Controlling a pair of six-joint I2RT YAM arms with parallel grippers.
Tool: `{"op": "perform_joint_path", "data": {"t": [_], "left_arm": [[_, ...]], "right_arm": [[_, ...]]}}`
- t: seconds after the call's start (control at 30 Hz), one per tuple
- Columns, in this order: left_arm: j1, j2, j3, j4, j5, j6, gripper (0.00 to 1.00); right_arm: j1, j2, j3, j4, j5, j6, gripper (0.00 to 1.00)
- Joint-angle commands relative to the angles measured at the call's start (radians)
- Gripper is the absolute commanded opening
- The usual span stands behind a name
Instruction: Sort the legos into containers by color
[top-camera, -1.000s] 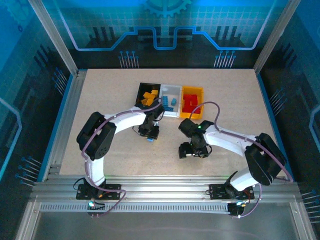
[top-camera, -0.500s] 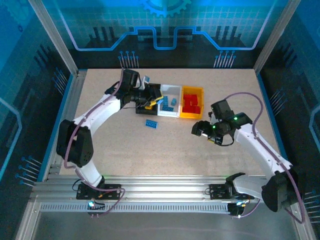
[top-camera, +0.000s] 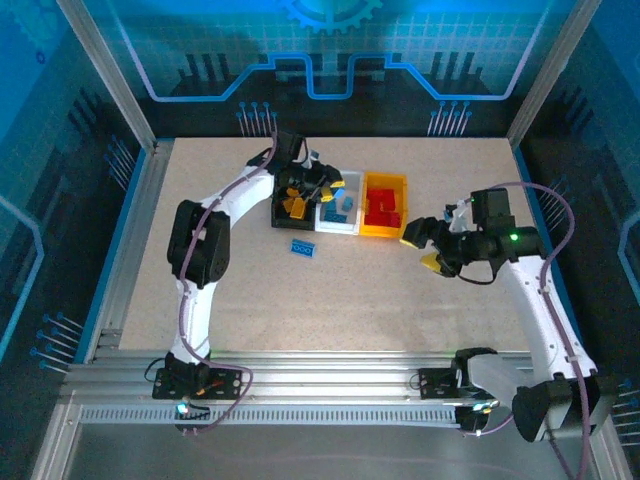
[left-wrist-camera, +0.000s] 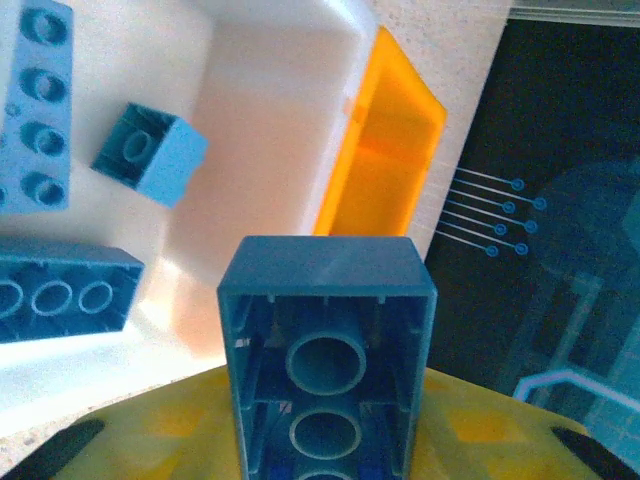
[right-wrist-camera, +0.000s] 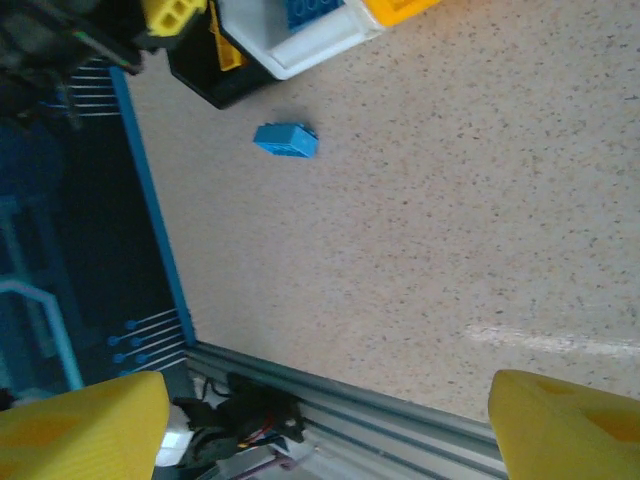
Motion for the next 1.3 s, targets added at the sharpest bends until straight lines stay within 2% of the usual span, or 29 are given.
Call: {"op": "perform_joint_path", "data": {"t": [0.0,0.2,0.57,0.8,0.97,1.1,1.2,1.27], "left_arm": [[-0.005,0.035,0.092,-0.113,-0.024,0.040,0.39],[-0.004,0.078,0.119,-0.159,-0.043,0.059,0.42],[-0.005,0.091,0.126,-0.144,-0.027,0.058,0.57],[0.000,0.050,0.108,-0.124,0.004,0.063,0.65],[0.014,-0.051,0.016,-0.099,0.017,0.087,0.72],[0.024,-0.151,-0.047,-0.189,-0.022,0.205,0.81],[0.026,-0.232,-0.077,-0.340,-0.111,0.369,0.99],[0.024,-0.289,-0.122,-0.397,-0.172,0.454,0.99]], "right_arm": [[-0.059,-0.028,-0.016,-0.007,-0.145,0.029,0.85],[-0.112,-0.018,-0.029,0.002,-0.188,0.027,0.85],[-0.124,0.000,-0.053,0.017,-0.184,0.040,0.86],[-0.120,-0.010,-0.078,0.046,-0.172,0.084,0.86],[-0.082,-0.005,-0.108,0.098,-0.156,0.136,0.86],[-0.027,0.029,-0.099,0.118,-0.130,0.147,0.87],[0.024,0.064,-0.081,0.136,-0.108,0.151,0.87],[0.056,0.086,-0.068,0.140,-0.091,0.151,0.87]]}}
